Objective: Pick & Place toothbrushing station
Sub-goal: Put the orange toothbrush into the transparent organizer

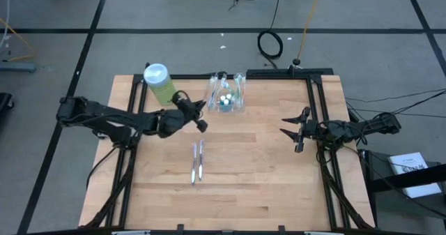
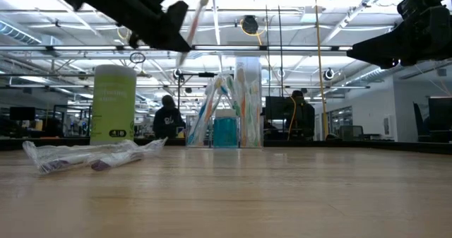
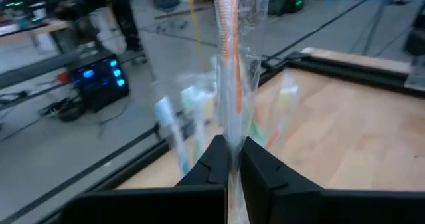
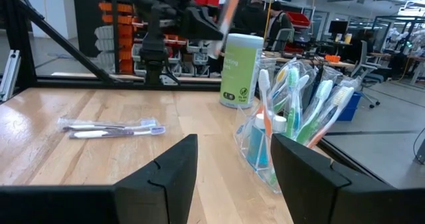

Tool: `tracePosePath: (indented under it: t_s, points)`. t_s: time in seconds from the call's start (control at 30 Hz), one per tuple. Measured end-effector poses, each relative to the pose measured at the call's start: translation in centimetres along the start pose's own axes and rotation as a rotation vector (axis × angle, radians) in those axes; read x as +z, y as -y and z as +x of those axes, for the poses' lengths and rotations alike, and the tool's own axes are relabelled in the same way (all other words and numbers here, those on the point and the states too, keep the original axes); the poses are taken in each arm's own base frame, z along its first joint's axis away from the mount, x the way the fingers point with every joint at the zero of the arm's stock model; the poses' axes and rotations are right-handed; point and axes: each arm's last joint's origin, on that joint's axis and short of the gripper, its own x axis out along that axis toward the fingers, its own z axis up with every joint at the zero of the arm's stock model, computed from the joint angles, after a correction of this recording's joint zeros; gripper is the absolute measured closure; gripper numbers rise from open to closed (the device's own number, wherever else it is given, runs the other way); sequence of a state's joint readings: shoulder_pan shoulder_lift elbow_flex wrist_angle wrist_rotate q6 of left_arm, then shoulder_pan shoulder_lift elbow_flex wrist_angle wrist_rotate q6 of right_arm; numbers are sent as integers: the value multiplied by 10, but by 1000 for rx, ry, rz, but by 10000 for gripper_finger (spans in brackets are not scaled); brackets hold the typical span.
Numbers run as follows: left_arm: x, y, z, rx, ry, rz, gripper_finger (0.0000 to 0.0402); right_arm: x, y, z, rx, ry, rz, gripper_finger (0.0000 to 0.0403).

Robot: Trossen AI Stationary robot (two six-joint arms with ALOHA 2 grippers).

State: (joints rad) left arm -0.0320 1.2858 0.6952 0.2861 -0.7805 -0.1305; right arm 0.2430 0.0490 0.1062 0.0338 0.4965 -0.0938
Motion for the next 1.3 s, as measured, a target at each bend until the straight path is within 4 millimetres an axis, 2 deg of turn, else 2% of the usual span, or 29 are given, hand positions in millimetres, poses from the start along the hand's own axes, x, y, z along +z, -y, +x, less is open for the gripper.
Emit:
tracePosePath:
  t_s: [0.13, 0.37, 0.53, 0.67, 0.9, 1.3]
  points:
    - [-4, -4, 23, -27, 20, 30, 394, 0, 0, 0, 0, 0, 0, 220]
    - [-18, -21, 64, -89, 18, -15, 396, 0, 0, 0, 0, 0, 0, 220]
    - [-35, -32, 78, -97, 40, -70, 396, 0, 0, 0, 0, 0, 0, 220]
    - [-52, -45, 78, -89, 46, -104, 396, 0, 0, 0, 1, 0, 0, 220]
    - [-74, -71, 62, -133, 159, -228, 396, 0, 0, 0, 0, 0, 0, 220]
    - [-74, -69, 61, -148, 172, -248, 396, 0, 0, 0, 0, 0, 0, 220]
